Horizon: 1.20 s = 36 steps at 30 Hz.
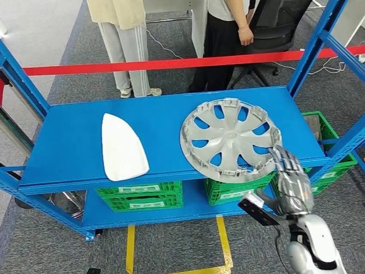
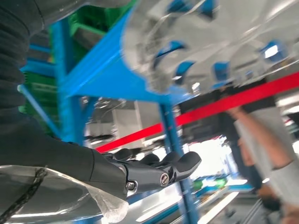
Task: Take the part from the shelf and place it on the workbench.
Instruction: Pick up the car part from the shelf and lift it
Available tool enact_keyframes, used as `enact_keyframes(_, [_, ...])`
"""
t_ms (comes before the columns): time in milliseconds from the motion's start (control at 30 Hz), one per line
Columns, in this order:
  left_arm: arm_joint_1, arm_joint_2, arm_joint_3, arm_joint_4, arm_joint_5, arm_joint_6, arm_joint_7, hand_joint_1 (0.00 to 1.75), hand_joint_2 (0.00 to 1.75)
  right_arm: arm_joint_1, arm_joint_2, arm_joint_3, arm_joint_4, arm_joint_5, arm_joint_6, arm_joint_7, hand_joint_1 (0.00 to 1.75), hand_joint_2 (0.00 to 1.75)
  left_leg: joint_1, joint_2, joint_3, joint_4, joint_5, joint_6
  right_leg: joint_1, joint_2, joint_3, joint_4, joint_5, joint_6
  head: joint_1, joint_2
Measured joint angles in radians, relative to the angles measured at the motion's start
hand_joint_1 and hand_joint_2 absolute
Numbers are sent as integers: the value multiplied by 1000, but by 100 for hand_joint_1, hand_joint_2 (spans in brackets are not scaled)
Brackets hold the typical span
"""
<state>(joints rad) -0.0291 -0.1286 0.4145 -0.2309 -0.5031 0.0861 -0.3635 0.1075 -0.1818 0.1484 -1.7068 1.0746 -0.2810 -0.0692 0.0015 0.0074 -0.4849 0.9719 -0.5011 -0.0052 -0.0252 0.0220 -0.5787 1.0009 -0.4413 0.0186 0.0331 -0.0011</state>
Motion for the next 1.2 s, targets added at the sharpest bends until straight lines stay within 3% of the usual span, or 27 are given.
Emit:
enact_keyframes(700, [-23, 17, -8, 3, -77, -45, 31, 0, 175, -437, -28, 372, 365, -124, 292, 96, 0, 175, 0, -4, -9, 1, 6, -3, 0, -4, -9, 3, 3, -3, 0, 0])
enact_keyframes(1200, [-29, 31, -8, 4, -118, -69, 35, 0, 175, -546, -31, 512, 499, -322, 394, 67, 0, 175, 0, -5, -12, 1, 7, -3, 0, -4, -14, 4, 4, -4, 0, 0])
